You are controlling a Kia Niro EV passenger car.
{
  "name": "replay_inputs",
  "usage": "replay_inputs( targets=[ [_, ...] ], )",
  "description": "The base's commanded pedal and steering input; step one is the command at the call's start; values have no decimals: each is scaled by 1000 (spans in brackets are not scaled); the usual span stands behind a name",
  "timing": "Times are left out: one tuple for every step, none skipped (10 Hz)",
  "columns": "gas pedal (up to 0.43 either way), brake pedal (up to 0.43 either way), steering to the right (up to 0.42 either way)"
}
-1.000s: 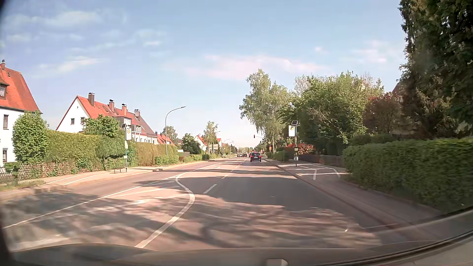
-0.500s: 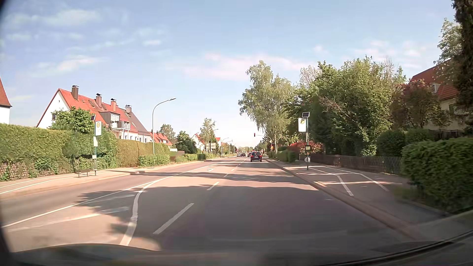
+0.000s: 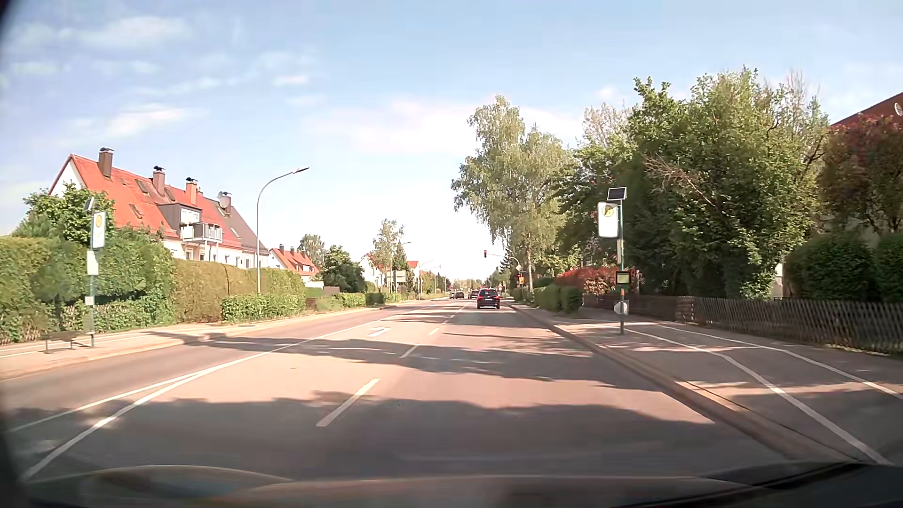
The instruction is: Follow the waypoints while adhering to traffic rules and regulations
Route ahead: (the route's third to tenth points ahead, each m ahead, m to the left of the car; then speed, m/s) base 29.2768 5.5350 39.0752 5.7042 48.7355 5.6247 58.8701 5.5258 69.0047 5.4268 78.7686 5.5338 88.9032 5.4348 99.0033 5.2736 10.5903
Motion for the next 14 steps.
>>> replay_inputs(
  targets=[
    [39,0,1],
    [39,0,1],
    [39,0,2],
    [28,0,2],
    [0,0,2],
    [0,0,2],
    [0,0,2],
    [0,0,0],
    [0,0,0],
    [0,6,0],
    [0,116,0],
    [0,134,0],
    [0,159,0],
    [0,201,0]
  ],
)
